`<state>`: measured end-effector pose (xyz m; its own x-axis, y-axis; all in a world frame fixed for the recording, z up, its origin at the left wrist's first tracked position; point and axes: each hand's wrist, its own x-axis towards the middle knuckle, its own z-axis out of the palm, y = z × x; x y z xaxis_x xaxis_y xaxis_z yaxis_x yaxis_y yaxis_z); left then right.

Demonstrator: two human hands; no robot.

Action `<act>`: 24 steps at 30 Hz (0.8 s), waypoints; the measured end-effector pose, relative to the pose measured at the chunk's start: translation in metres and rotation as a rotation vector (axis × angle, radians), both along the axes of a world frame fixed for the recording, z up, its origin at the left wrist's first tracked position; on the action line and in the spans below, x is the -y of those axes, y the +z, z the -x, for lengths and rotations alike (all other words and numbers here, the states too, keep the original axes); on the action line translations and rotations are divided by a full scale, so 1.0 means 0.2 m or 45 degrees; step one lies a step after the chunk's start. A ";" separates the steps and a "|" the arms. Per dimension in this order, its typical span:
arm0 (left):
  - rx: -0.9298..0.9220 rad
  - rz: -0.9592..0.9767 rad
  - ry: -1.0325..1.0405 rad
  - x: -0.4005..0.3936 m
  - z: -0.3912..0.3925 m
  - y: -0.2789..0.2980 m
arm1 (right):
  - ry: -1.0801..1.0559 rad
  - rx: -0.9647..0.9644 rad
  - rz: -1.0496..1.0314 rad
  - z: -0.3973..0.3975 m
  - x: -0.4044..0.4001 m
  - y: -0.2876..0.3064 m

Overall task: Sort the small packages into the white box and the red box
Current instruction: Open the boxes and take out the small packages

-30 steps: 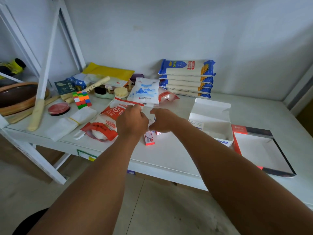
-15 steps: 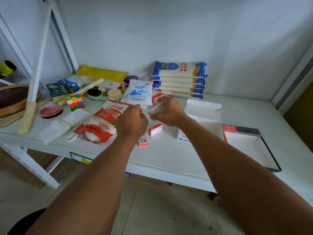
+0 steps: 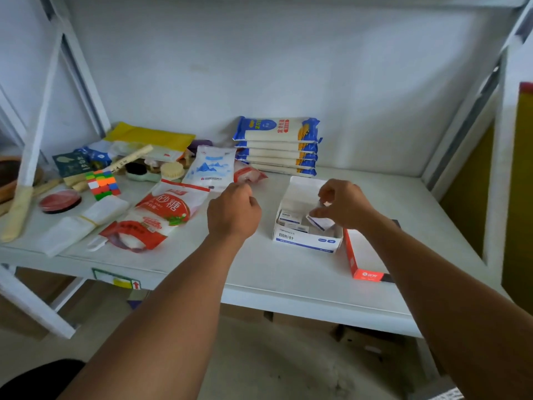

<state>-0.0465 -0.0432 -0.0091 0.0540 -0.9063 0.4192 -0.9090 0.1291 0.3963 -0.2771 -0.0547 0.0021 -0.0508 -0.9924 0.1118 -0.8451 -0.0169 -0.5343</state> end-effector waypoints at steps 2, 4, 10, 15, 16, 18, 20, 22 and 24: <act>0.003 -0.036 0.054 -0.01 -0.10 -0.04 | 0.089 -0.038 -0.034 -0.09 0.03 -0.05; 0.019 -0.031 0.065 -0.01 -0.13 -0.05 | 0.061 0.024 -0.025 -0.09 0.03 -0.05; 0.038 -0.035 0.109 0.00 -0.17 -0.04 | 0.019 0.018 -0.035 -0.08 0.03 -0.05; 0.035 -0.036 0.084 0.00 -0.15 -0.04 | 0.039 -0.056 0.001 -0.09 0.01 -0.05; 0.030 -0.034 0.085 0.01 -0.15 -0.03 | 0.051 -0.062 0.018 -0.10 0.01 -0.05; 0.022 -0.030 0.089 0.03 -0.14 -0.02 | 0.089 -0.080 0.054 -0.15 0.01 -0.05; 0.017 -0.034 0.092 0.03 -0.14 -0.01 | 0.151 -0.116 0.098 -0.22 0.01 -0.04; 0.006 -0.026 0.094 0.04 -0.14 -0.01 | 0.220 -0.156 0.148 -0.30 0.01 -0.03; 0.000 -0.028 0.103 0.03 -0.16 -0.01 | 0.285 -0.225 0.169 -0.40 0.01 -0.02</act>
<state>-0.0152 -0.0501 -0.0107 0.1272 -0.9079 0.3995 -0.9163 0.0466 0.3978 -0.1974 -0.0568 -0.0029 0.1989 -0.9530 0.2286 -0.8921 -0.2726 -0.3603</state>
